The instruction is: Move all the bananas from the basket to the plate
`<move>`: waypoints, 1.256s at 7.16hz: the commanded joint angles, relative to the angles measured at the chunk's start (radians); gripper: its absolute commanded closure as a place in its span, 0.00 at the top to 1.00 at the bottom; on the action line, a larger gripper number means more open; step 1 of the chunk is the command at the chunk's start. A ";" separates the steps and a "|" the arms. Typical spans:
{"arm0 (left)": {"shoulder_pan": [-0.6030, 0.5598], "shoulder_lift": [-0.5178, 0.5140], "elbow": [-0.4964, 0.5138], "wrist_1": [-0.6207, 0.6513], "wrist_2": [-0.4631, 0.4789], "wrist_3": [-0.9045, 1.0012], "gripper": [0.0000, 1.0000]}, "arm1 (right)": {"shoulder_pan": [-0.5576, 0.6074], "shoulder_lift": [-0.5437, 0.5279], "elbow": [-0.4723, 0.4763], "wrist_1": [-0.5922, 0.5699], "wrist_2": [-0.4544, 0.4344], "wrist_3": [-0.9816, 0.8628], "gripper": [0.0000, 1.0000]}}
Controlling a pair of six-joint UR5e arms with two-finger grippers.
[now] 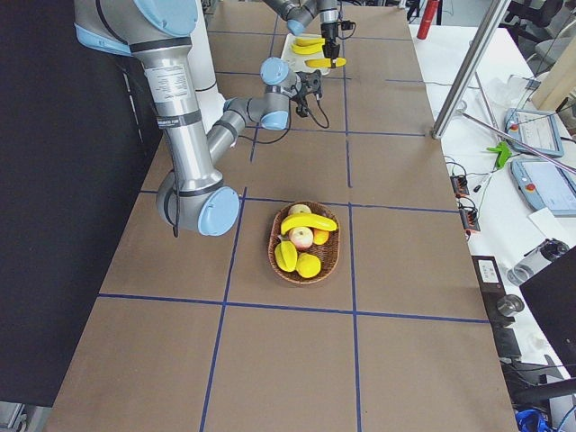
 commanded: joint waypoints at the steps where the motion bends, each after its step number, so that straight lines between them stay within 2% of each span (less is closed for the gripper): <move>1: -0.024 0.275 -0.102 0.000 0.010 0.227 0.00 | 0.158 -0.122 0.019 -0.023 0.188 -0.036 1.00; 2: -0.027 0.351 -0.112 0.000 0.041 0.312 0.00 | 0.229 -0.179 0.020 -0.025 0.263 -0.121 1.00; 3: -0.025 0.397 -0.110 0.000 0.081 0.359 0.00 | 0.260 -0.223 0.019 -0.023 0.289 -0.194 1.00; 4: -0.024 0.404 -0.109 0.000 0.099 0.363 0.00 | 0.277 -0.250 0.017 -0.023 0.292 -0.231 1.00; 6: -0.016 0.399 -0.077 0.001 0.122 0.372 0.01 | 0.335 -0.291 0.012 -0.023 0.354 -0.301 1.00; 7: -0.015 0.396 -0.060 0.000 0.151 0.404 0.47 | 0.350 -0.308 0.014 -0.022 0.364 -0.322 1.00; 8: -0.016 0.402 -0.052 -0.002 0.168 0.485 0.99 | 0.354 -0.323 0.011 -0.022 0.364 -0.337 1.00; 9: -0.016 0.402 -0.051 -0.005 0.178 0.496 1.00 | 0.357 -0.340 0.009 -0.020 0.362 -0.355 1.00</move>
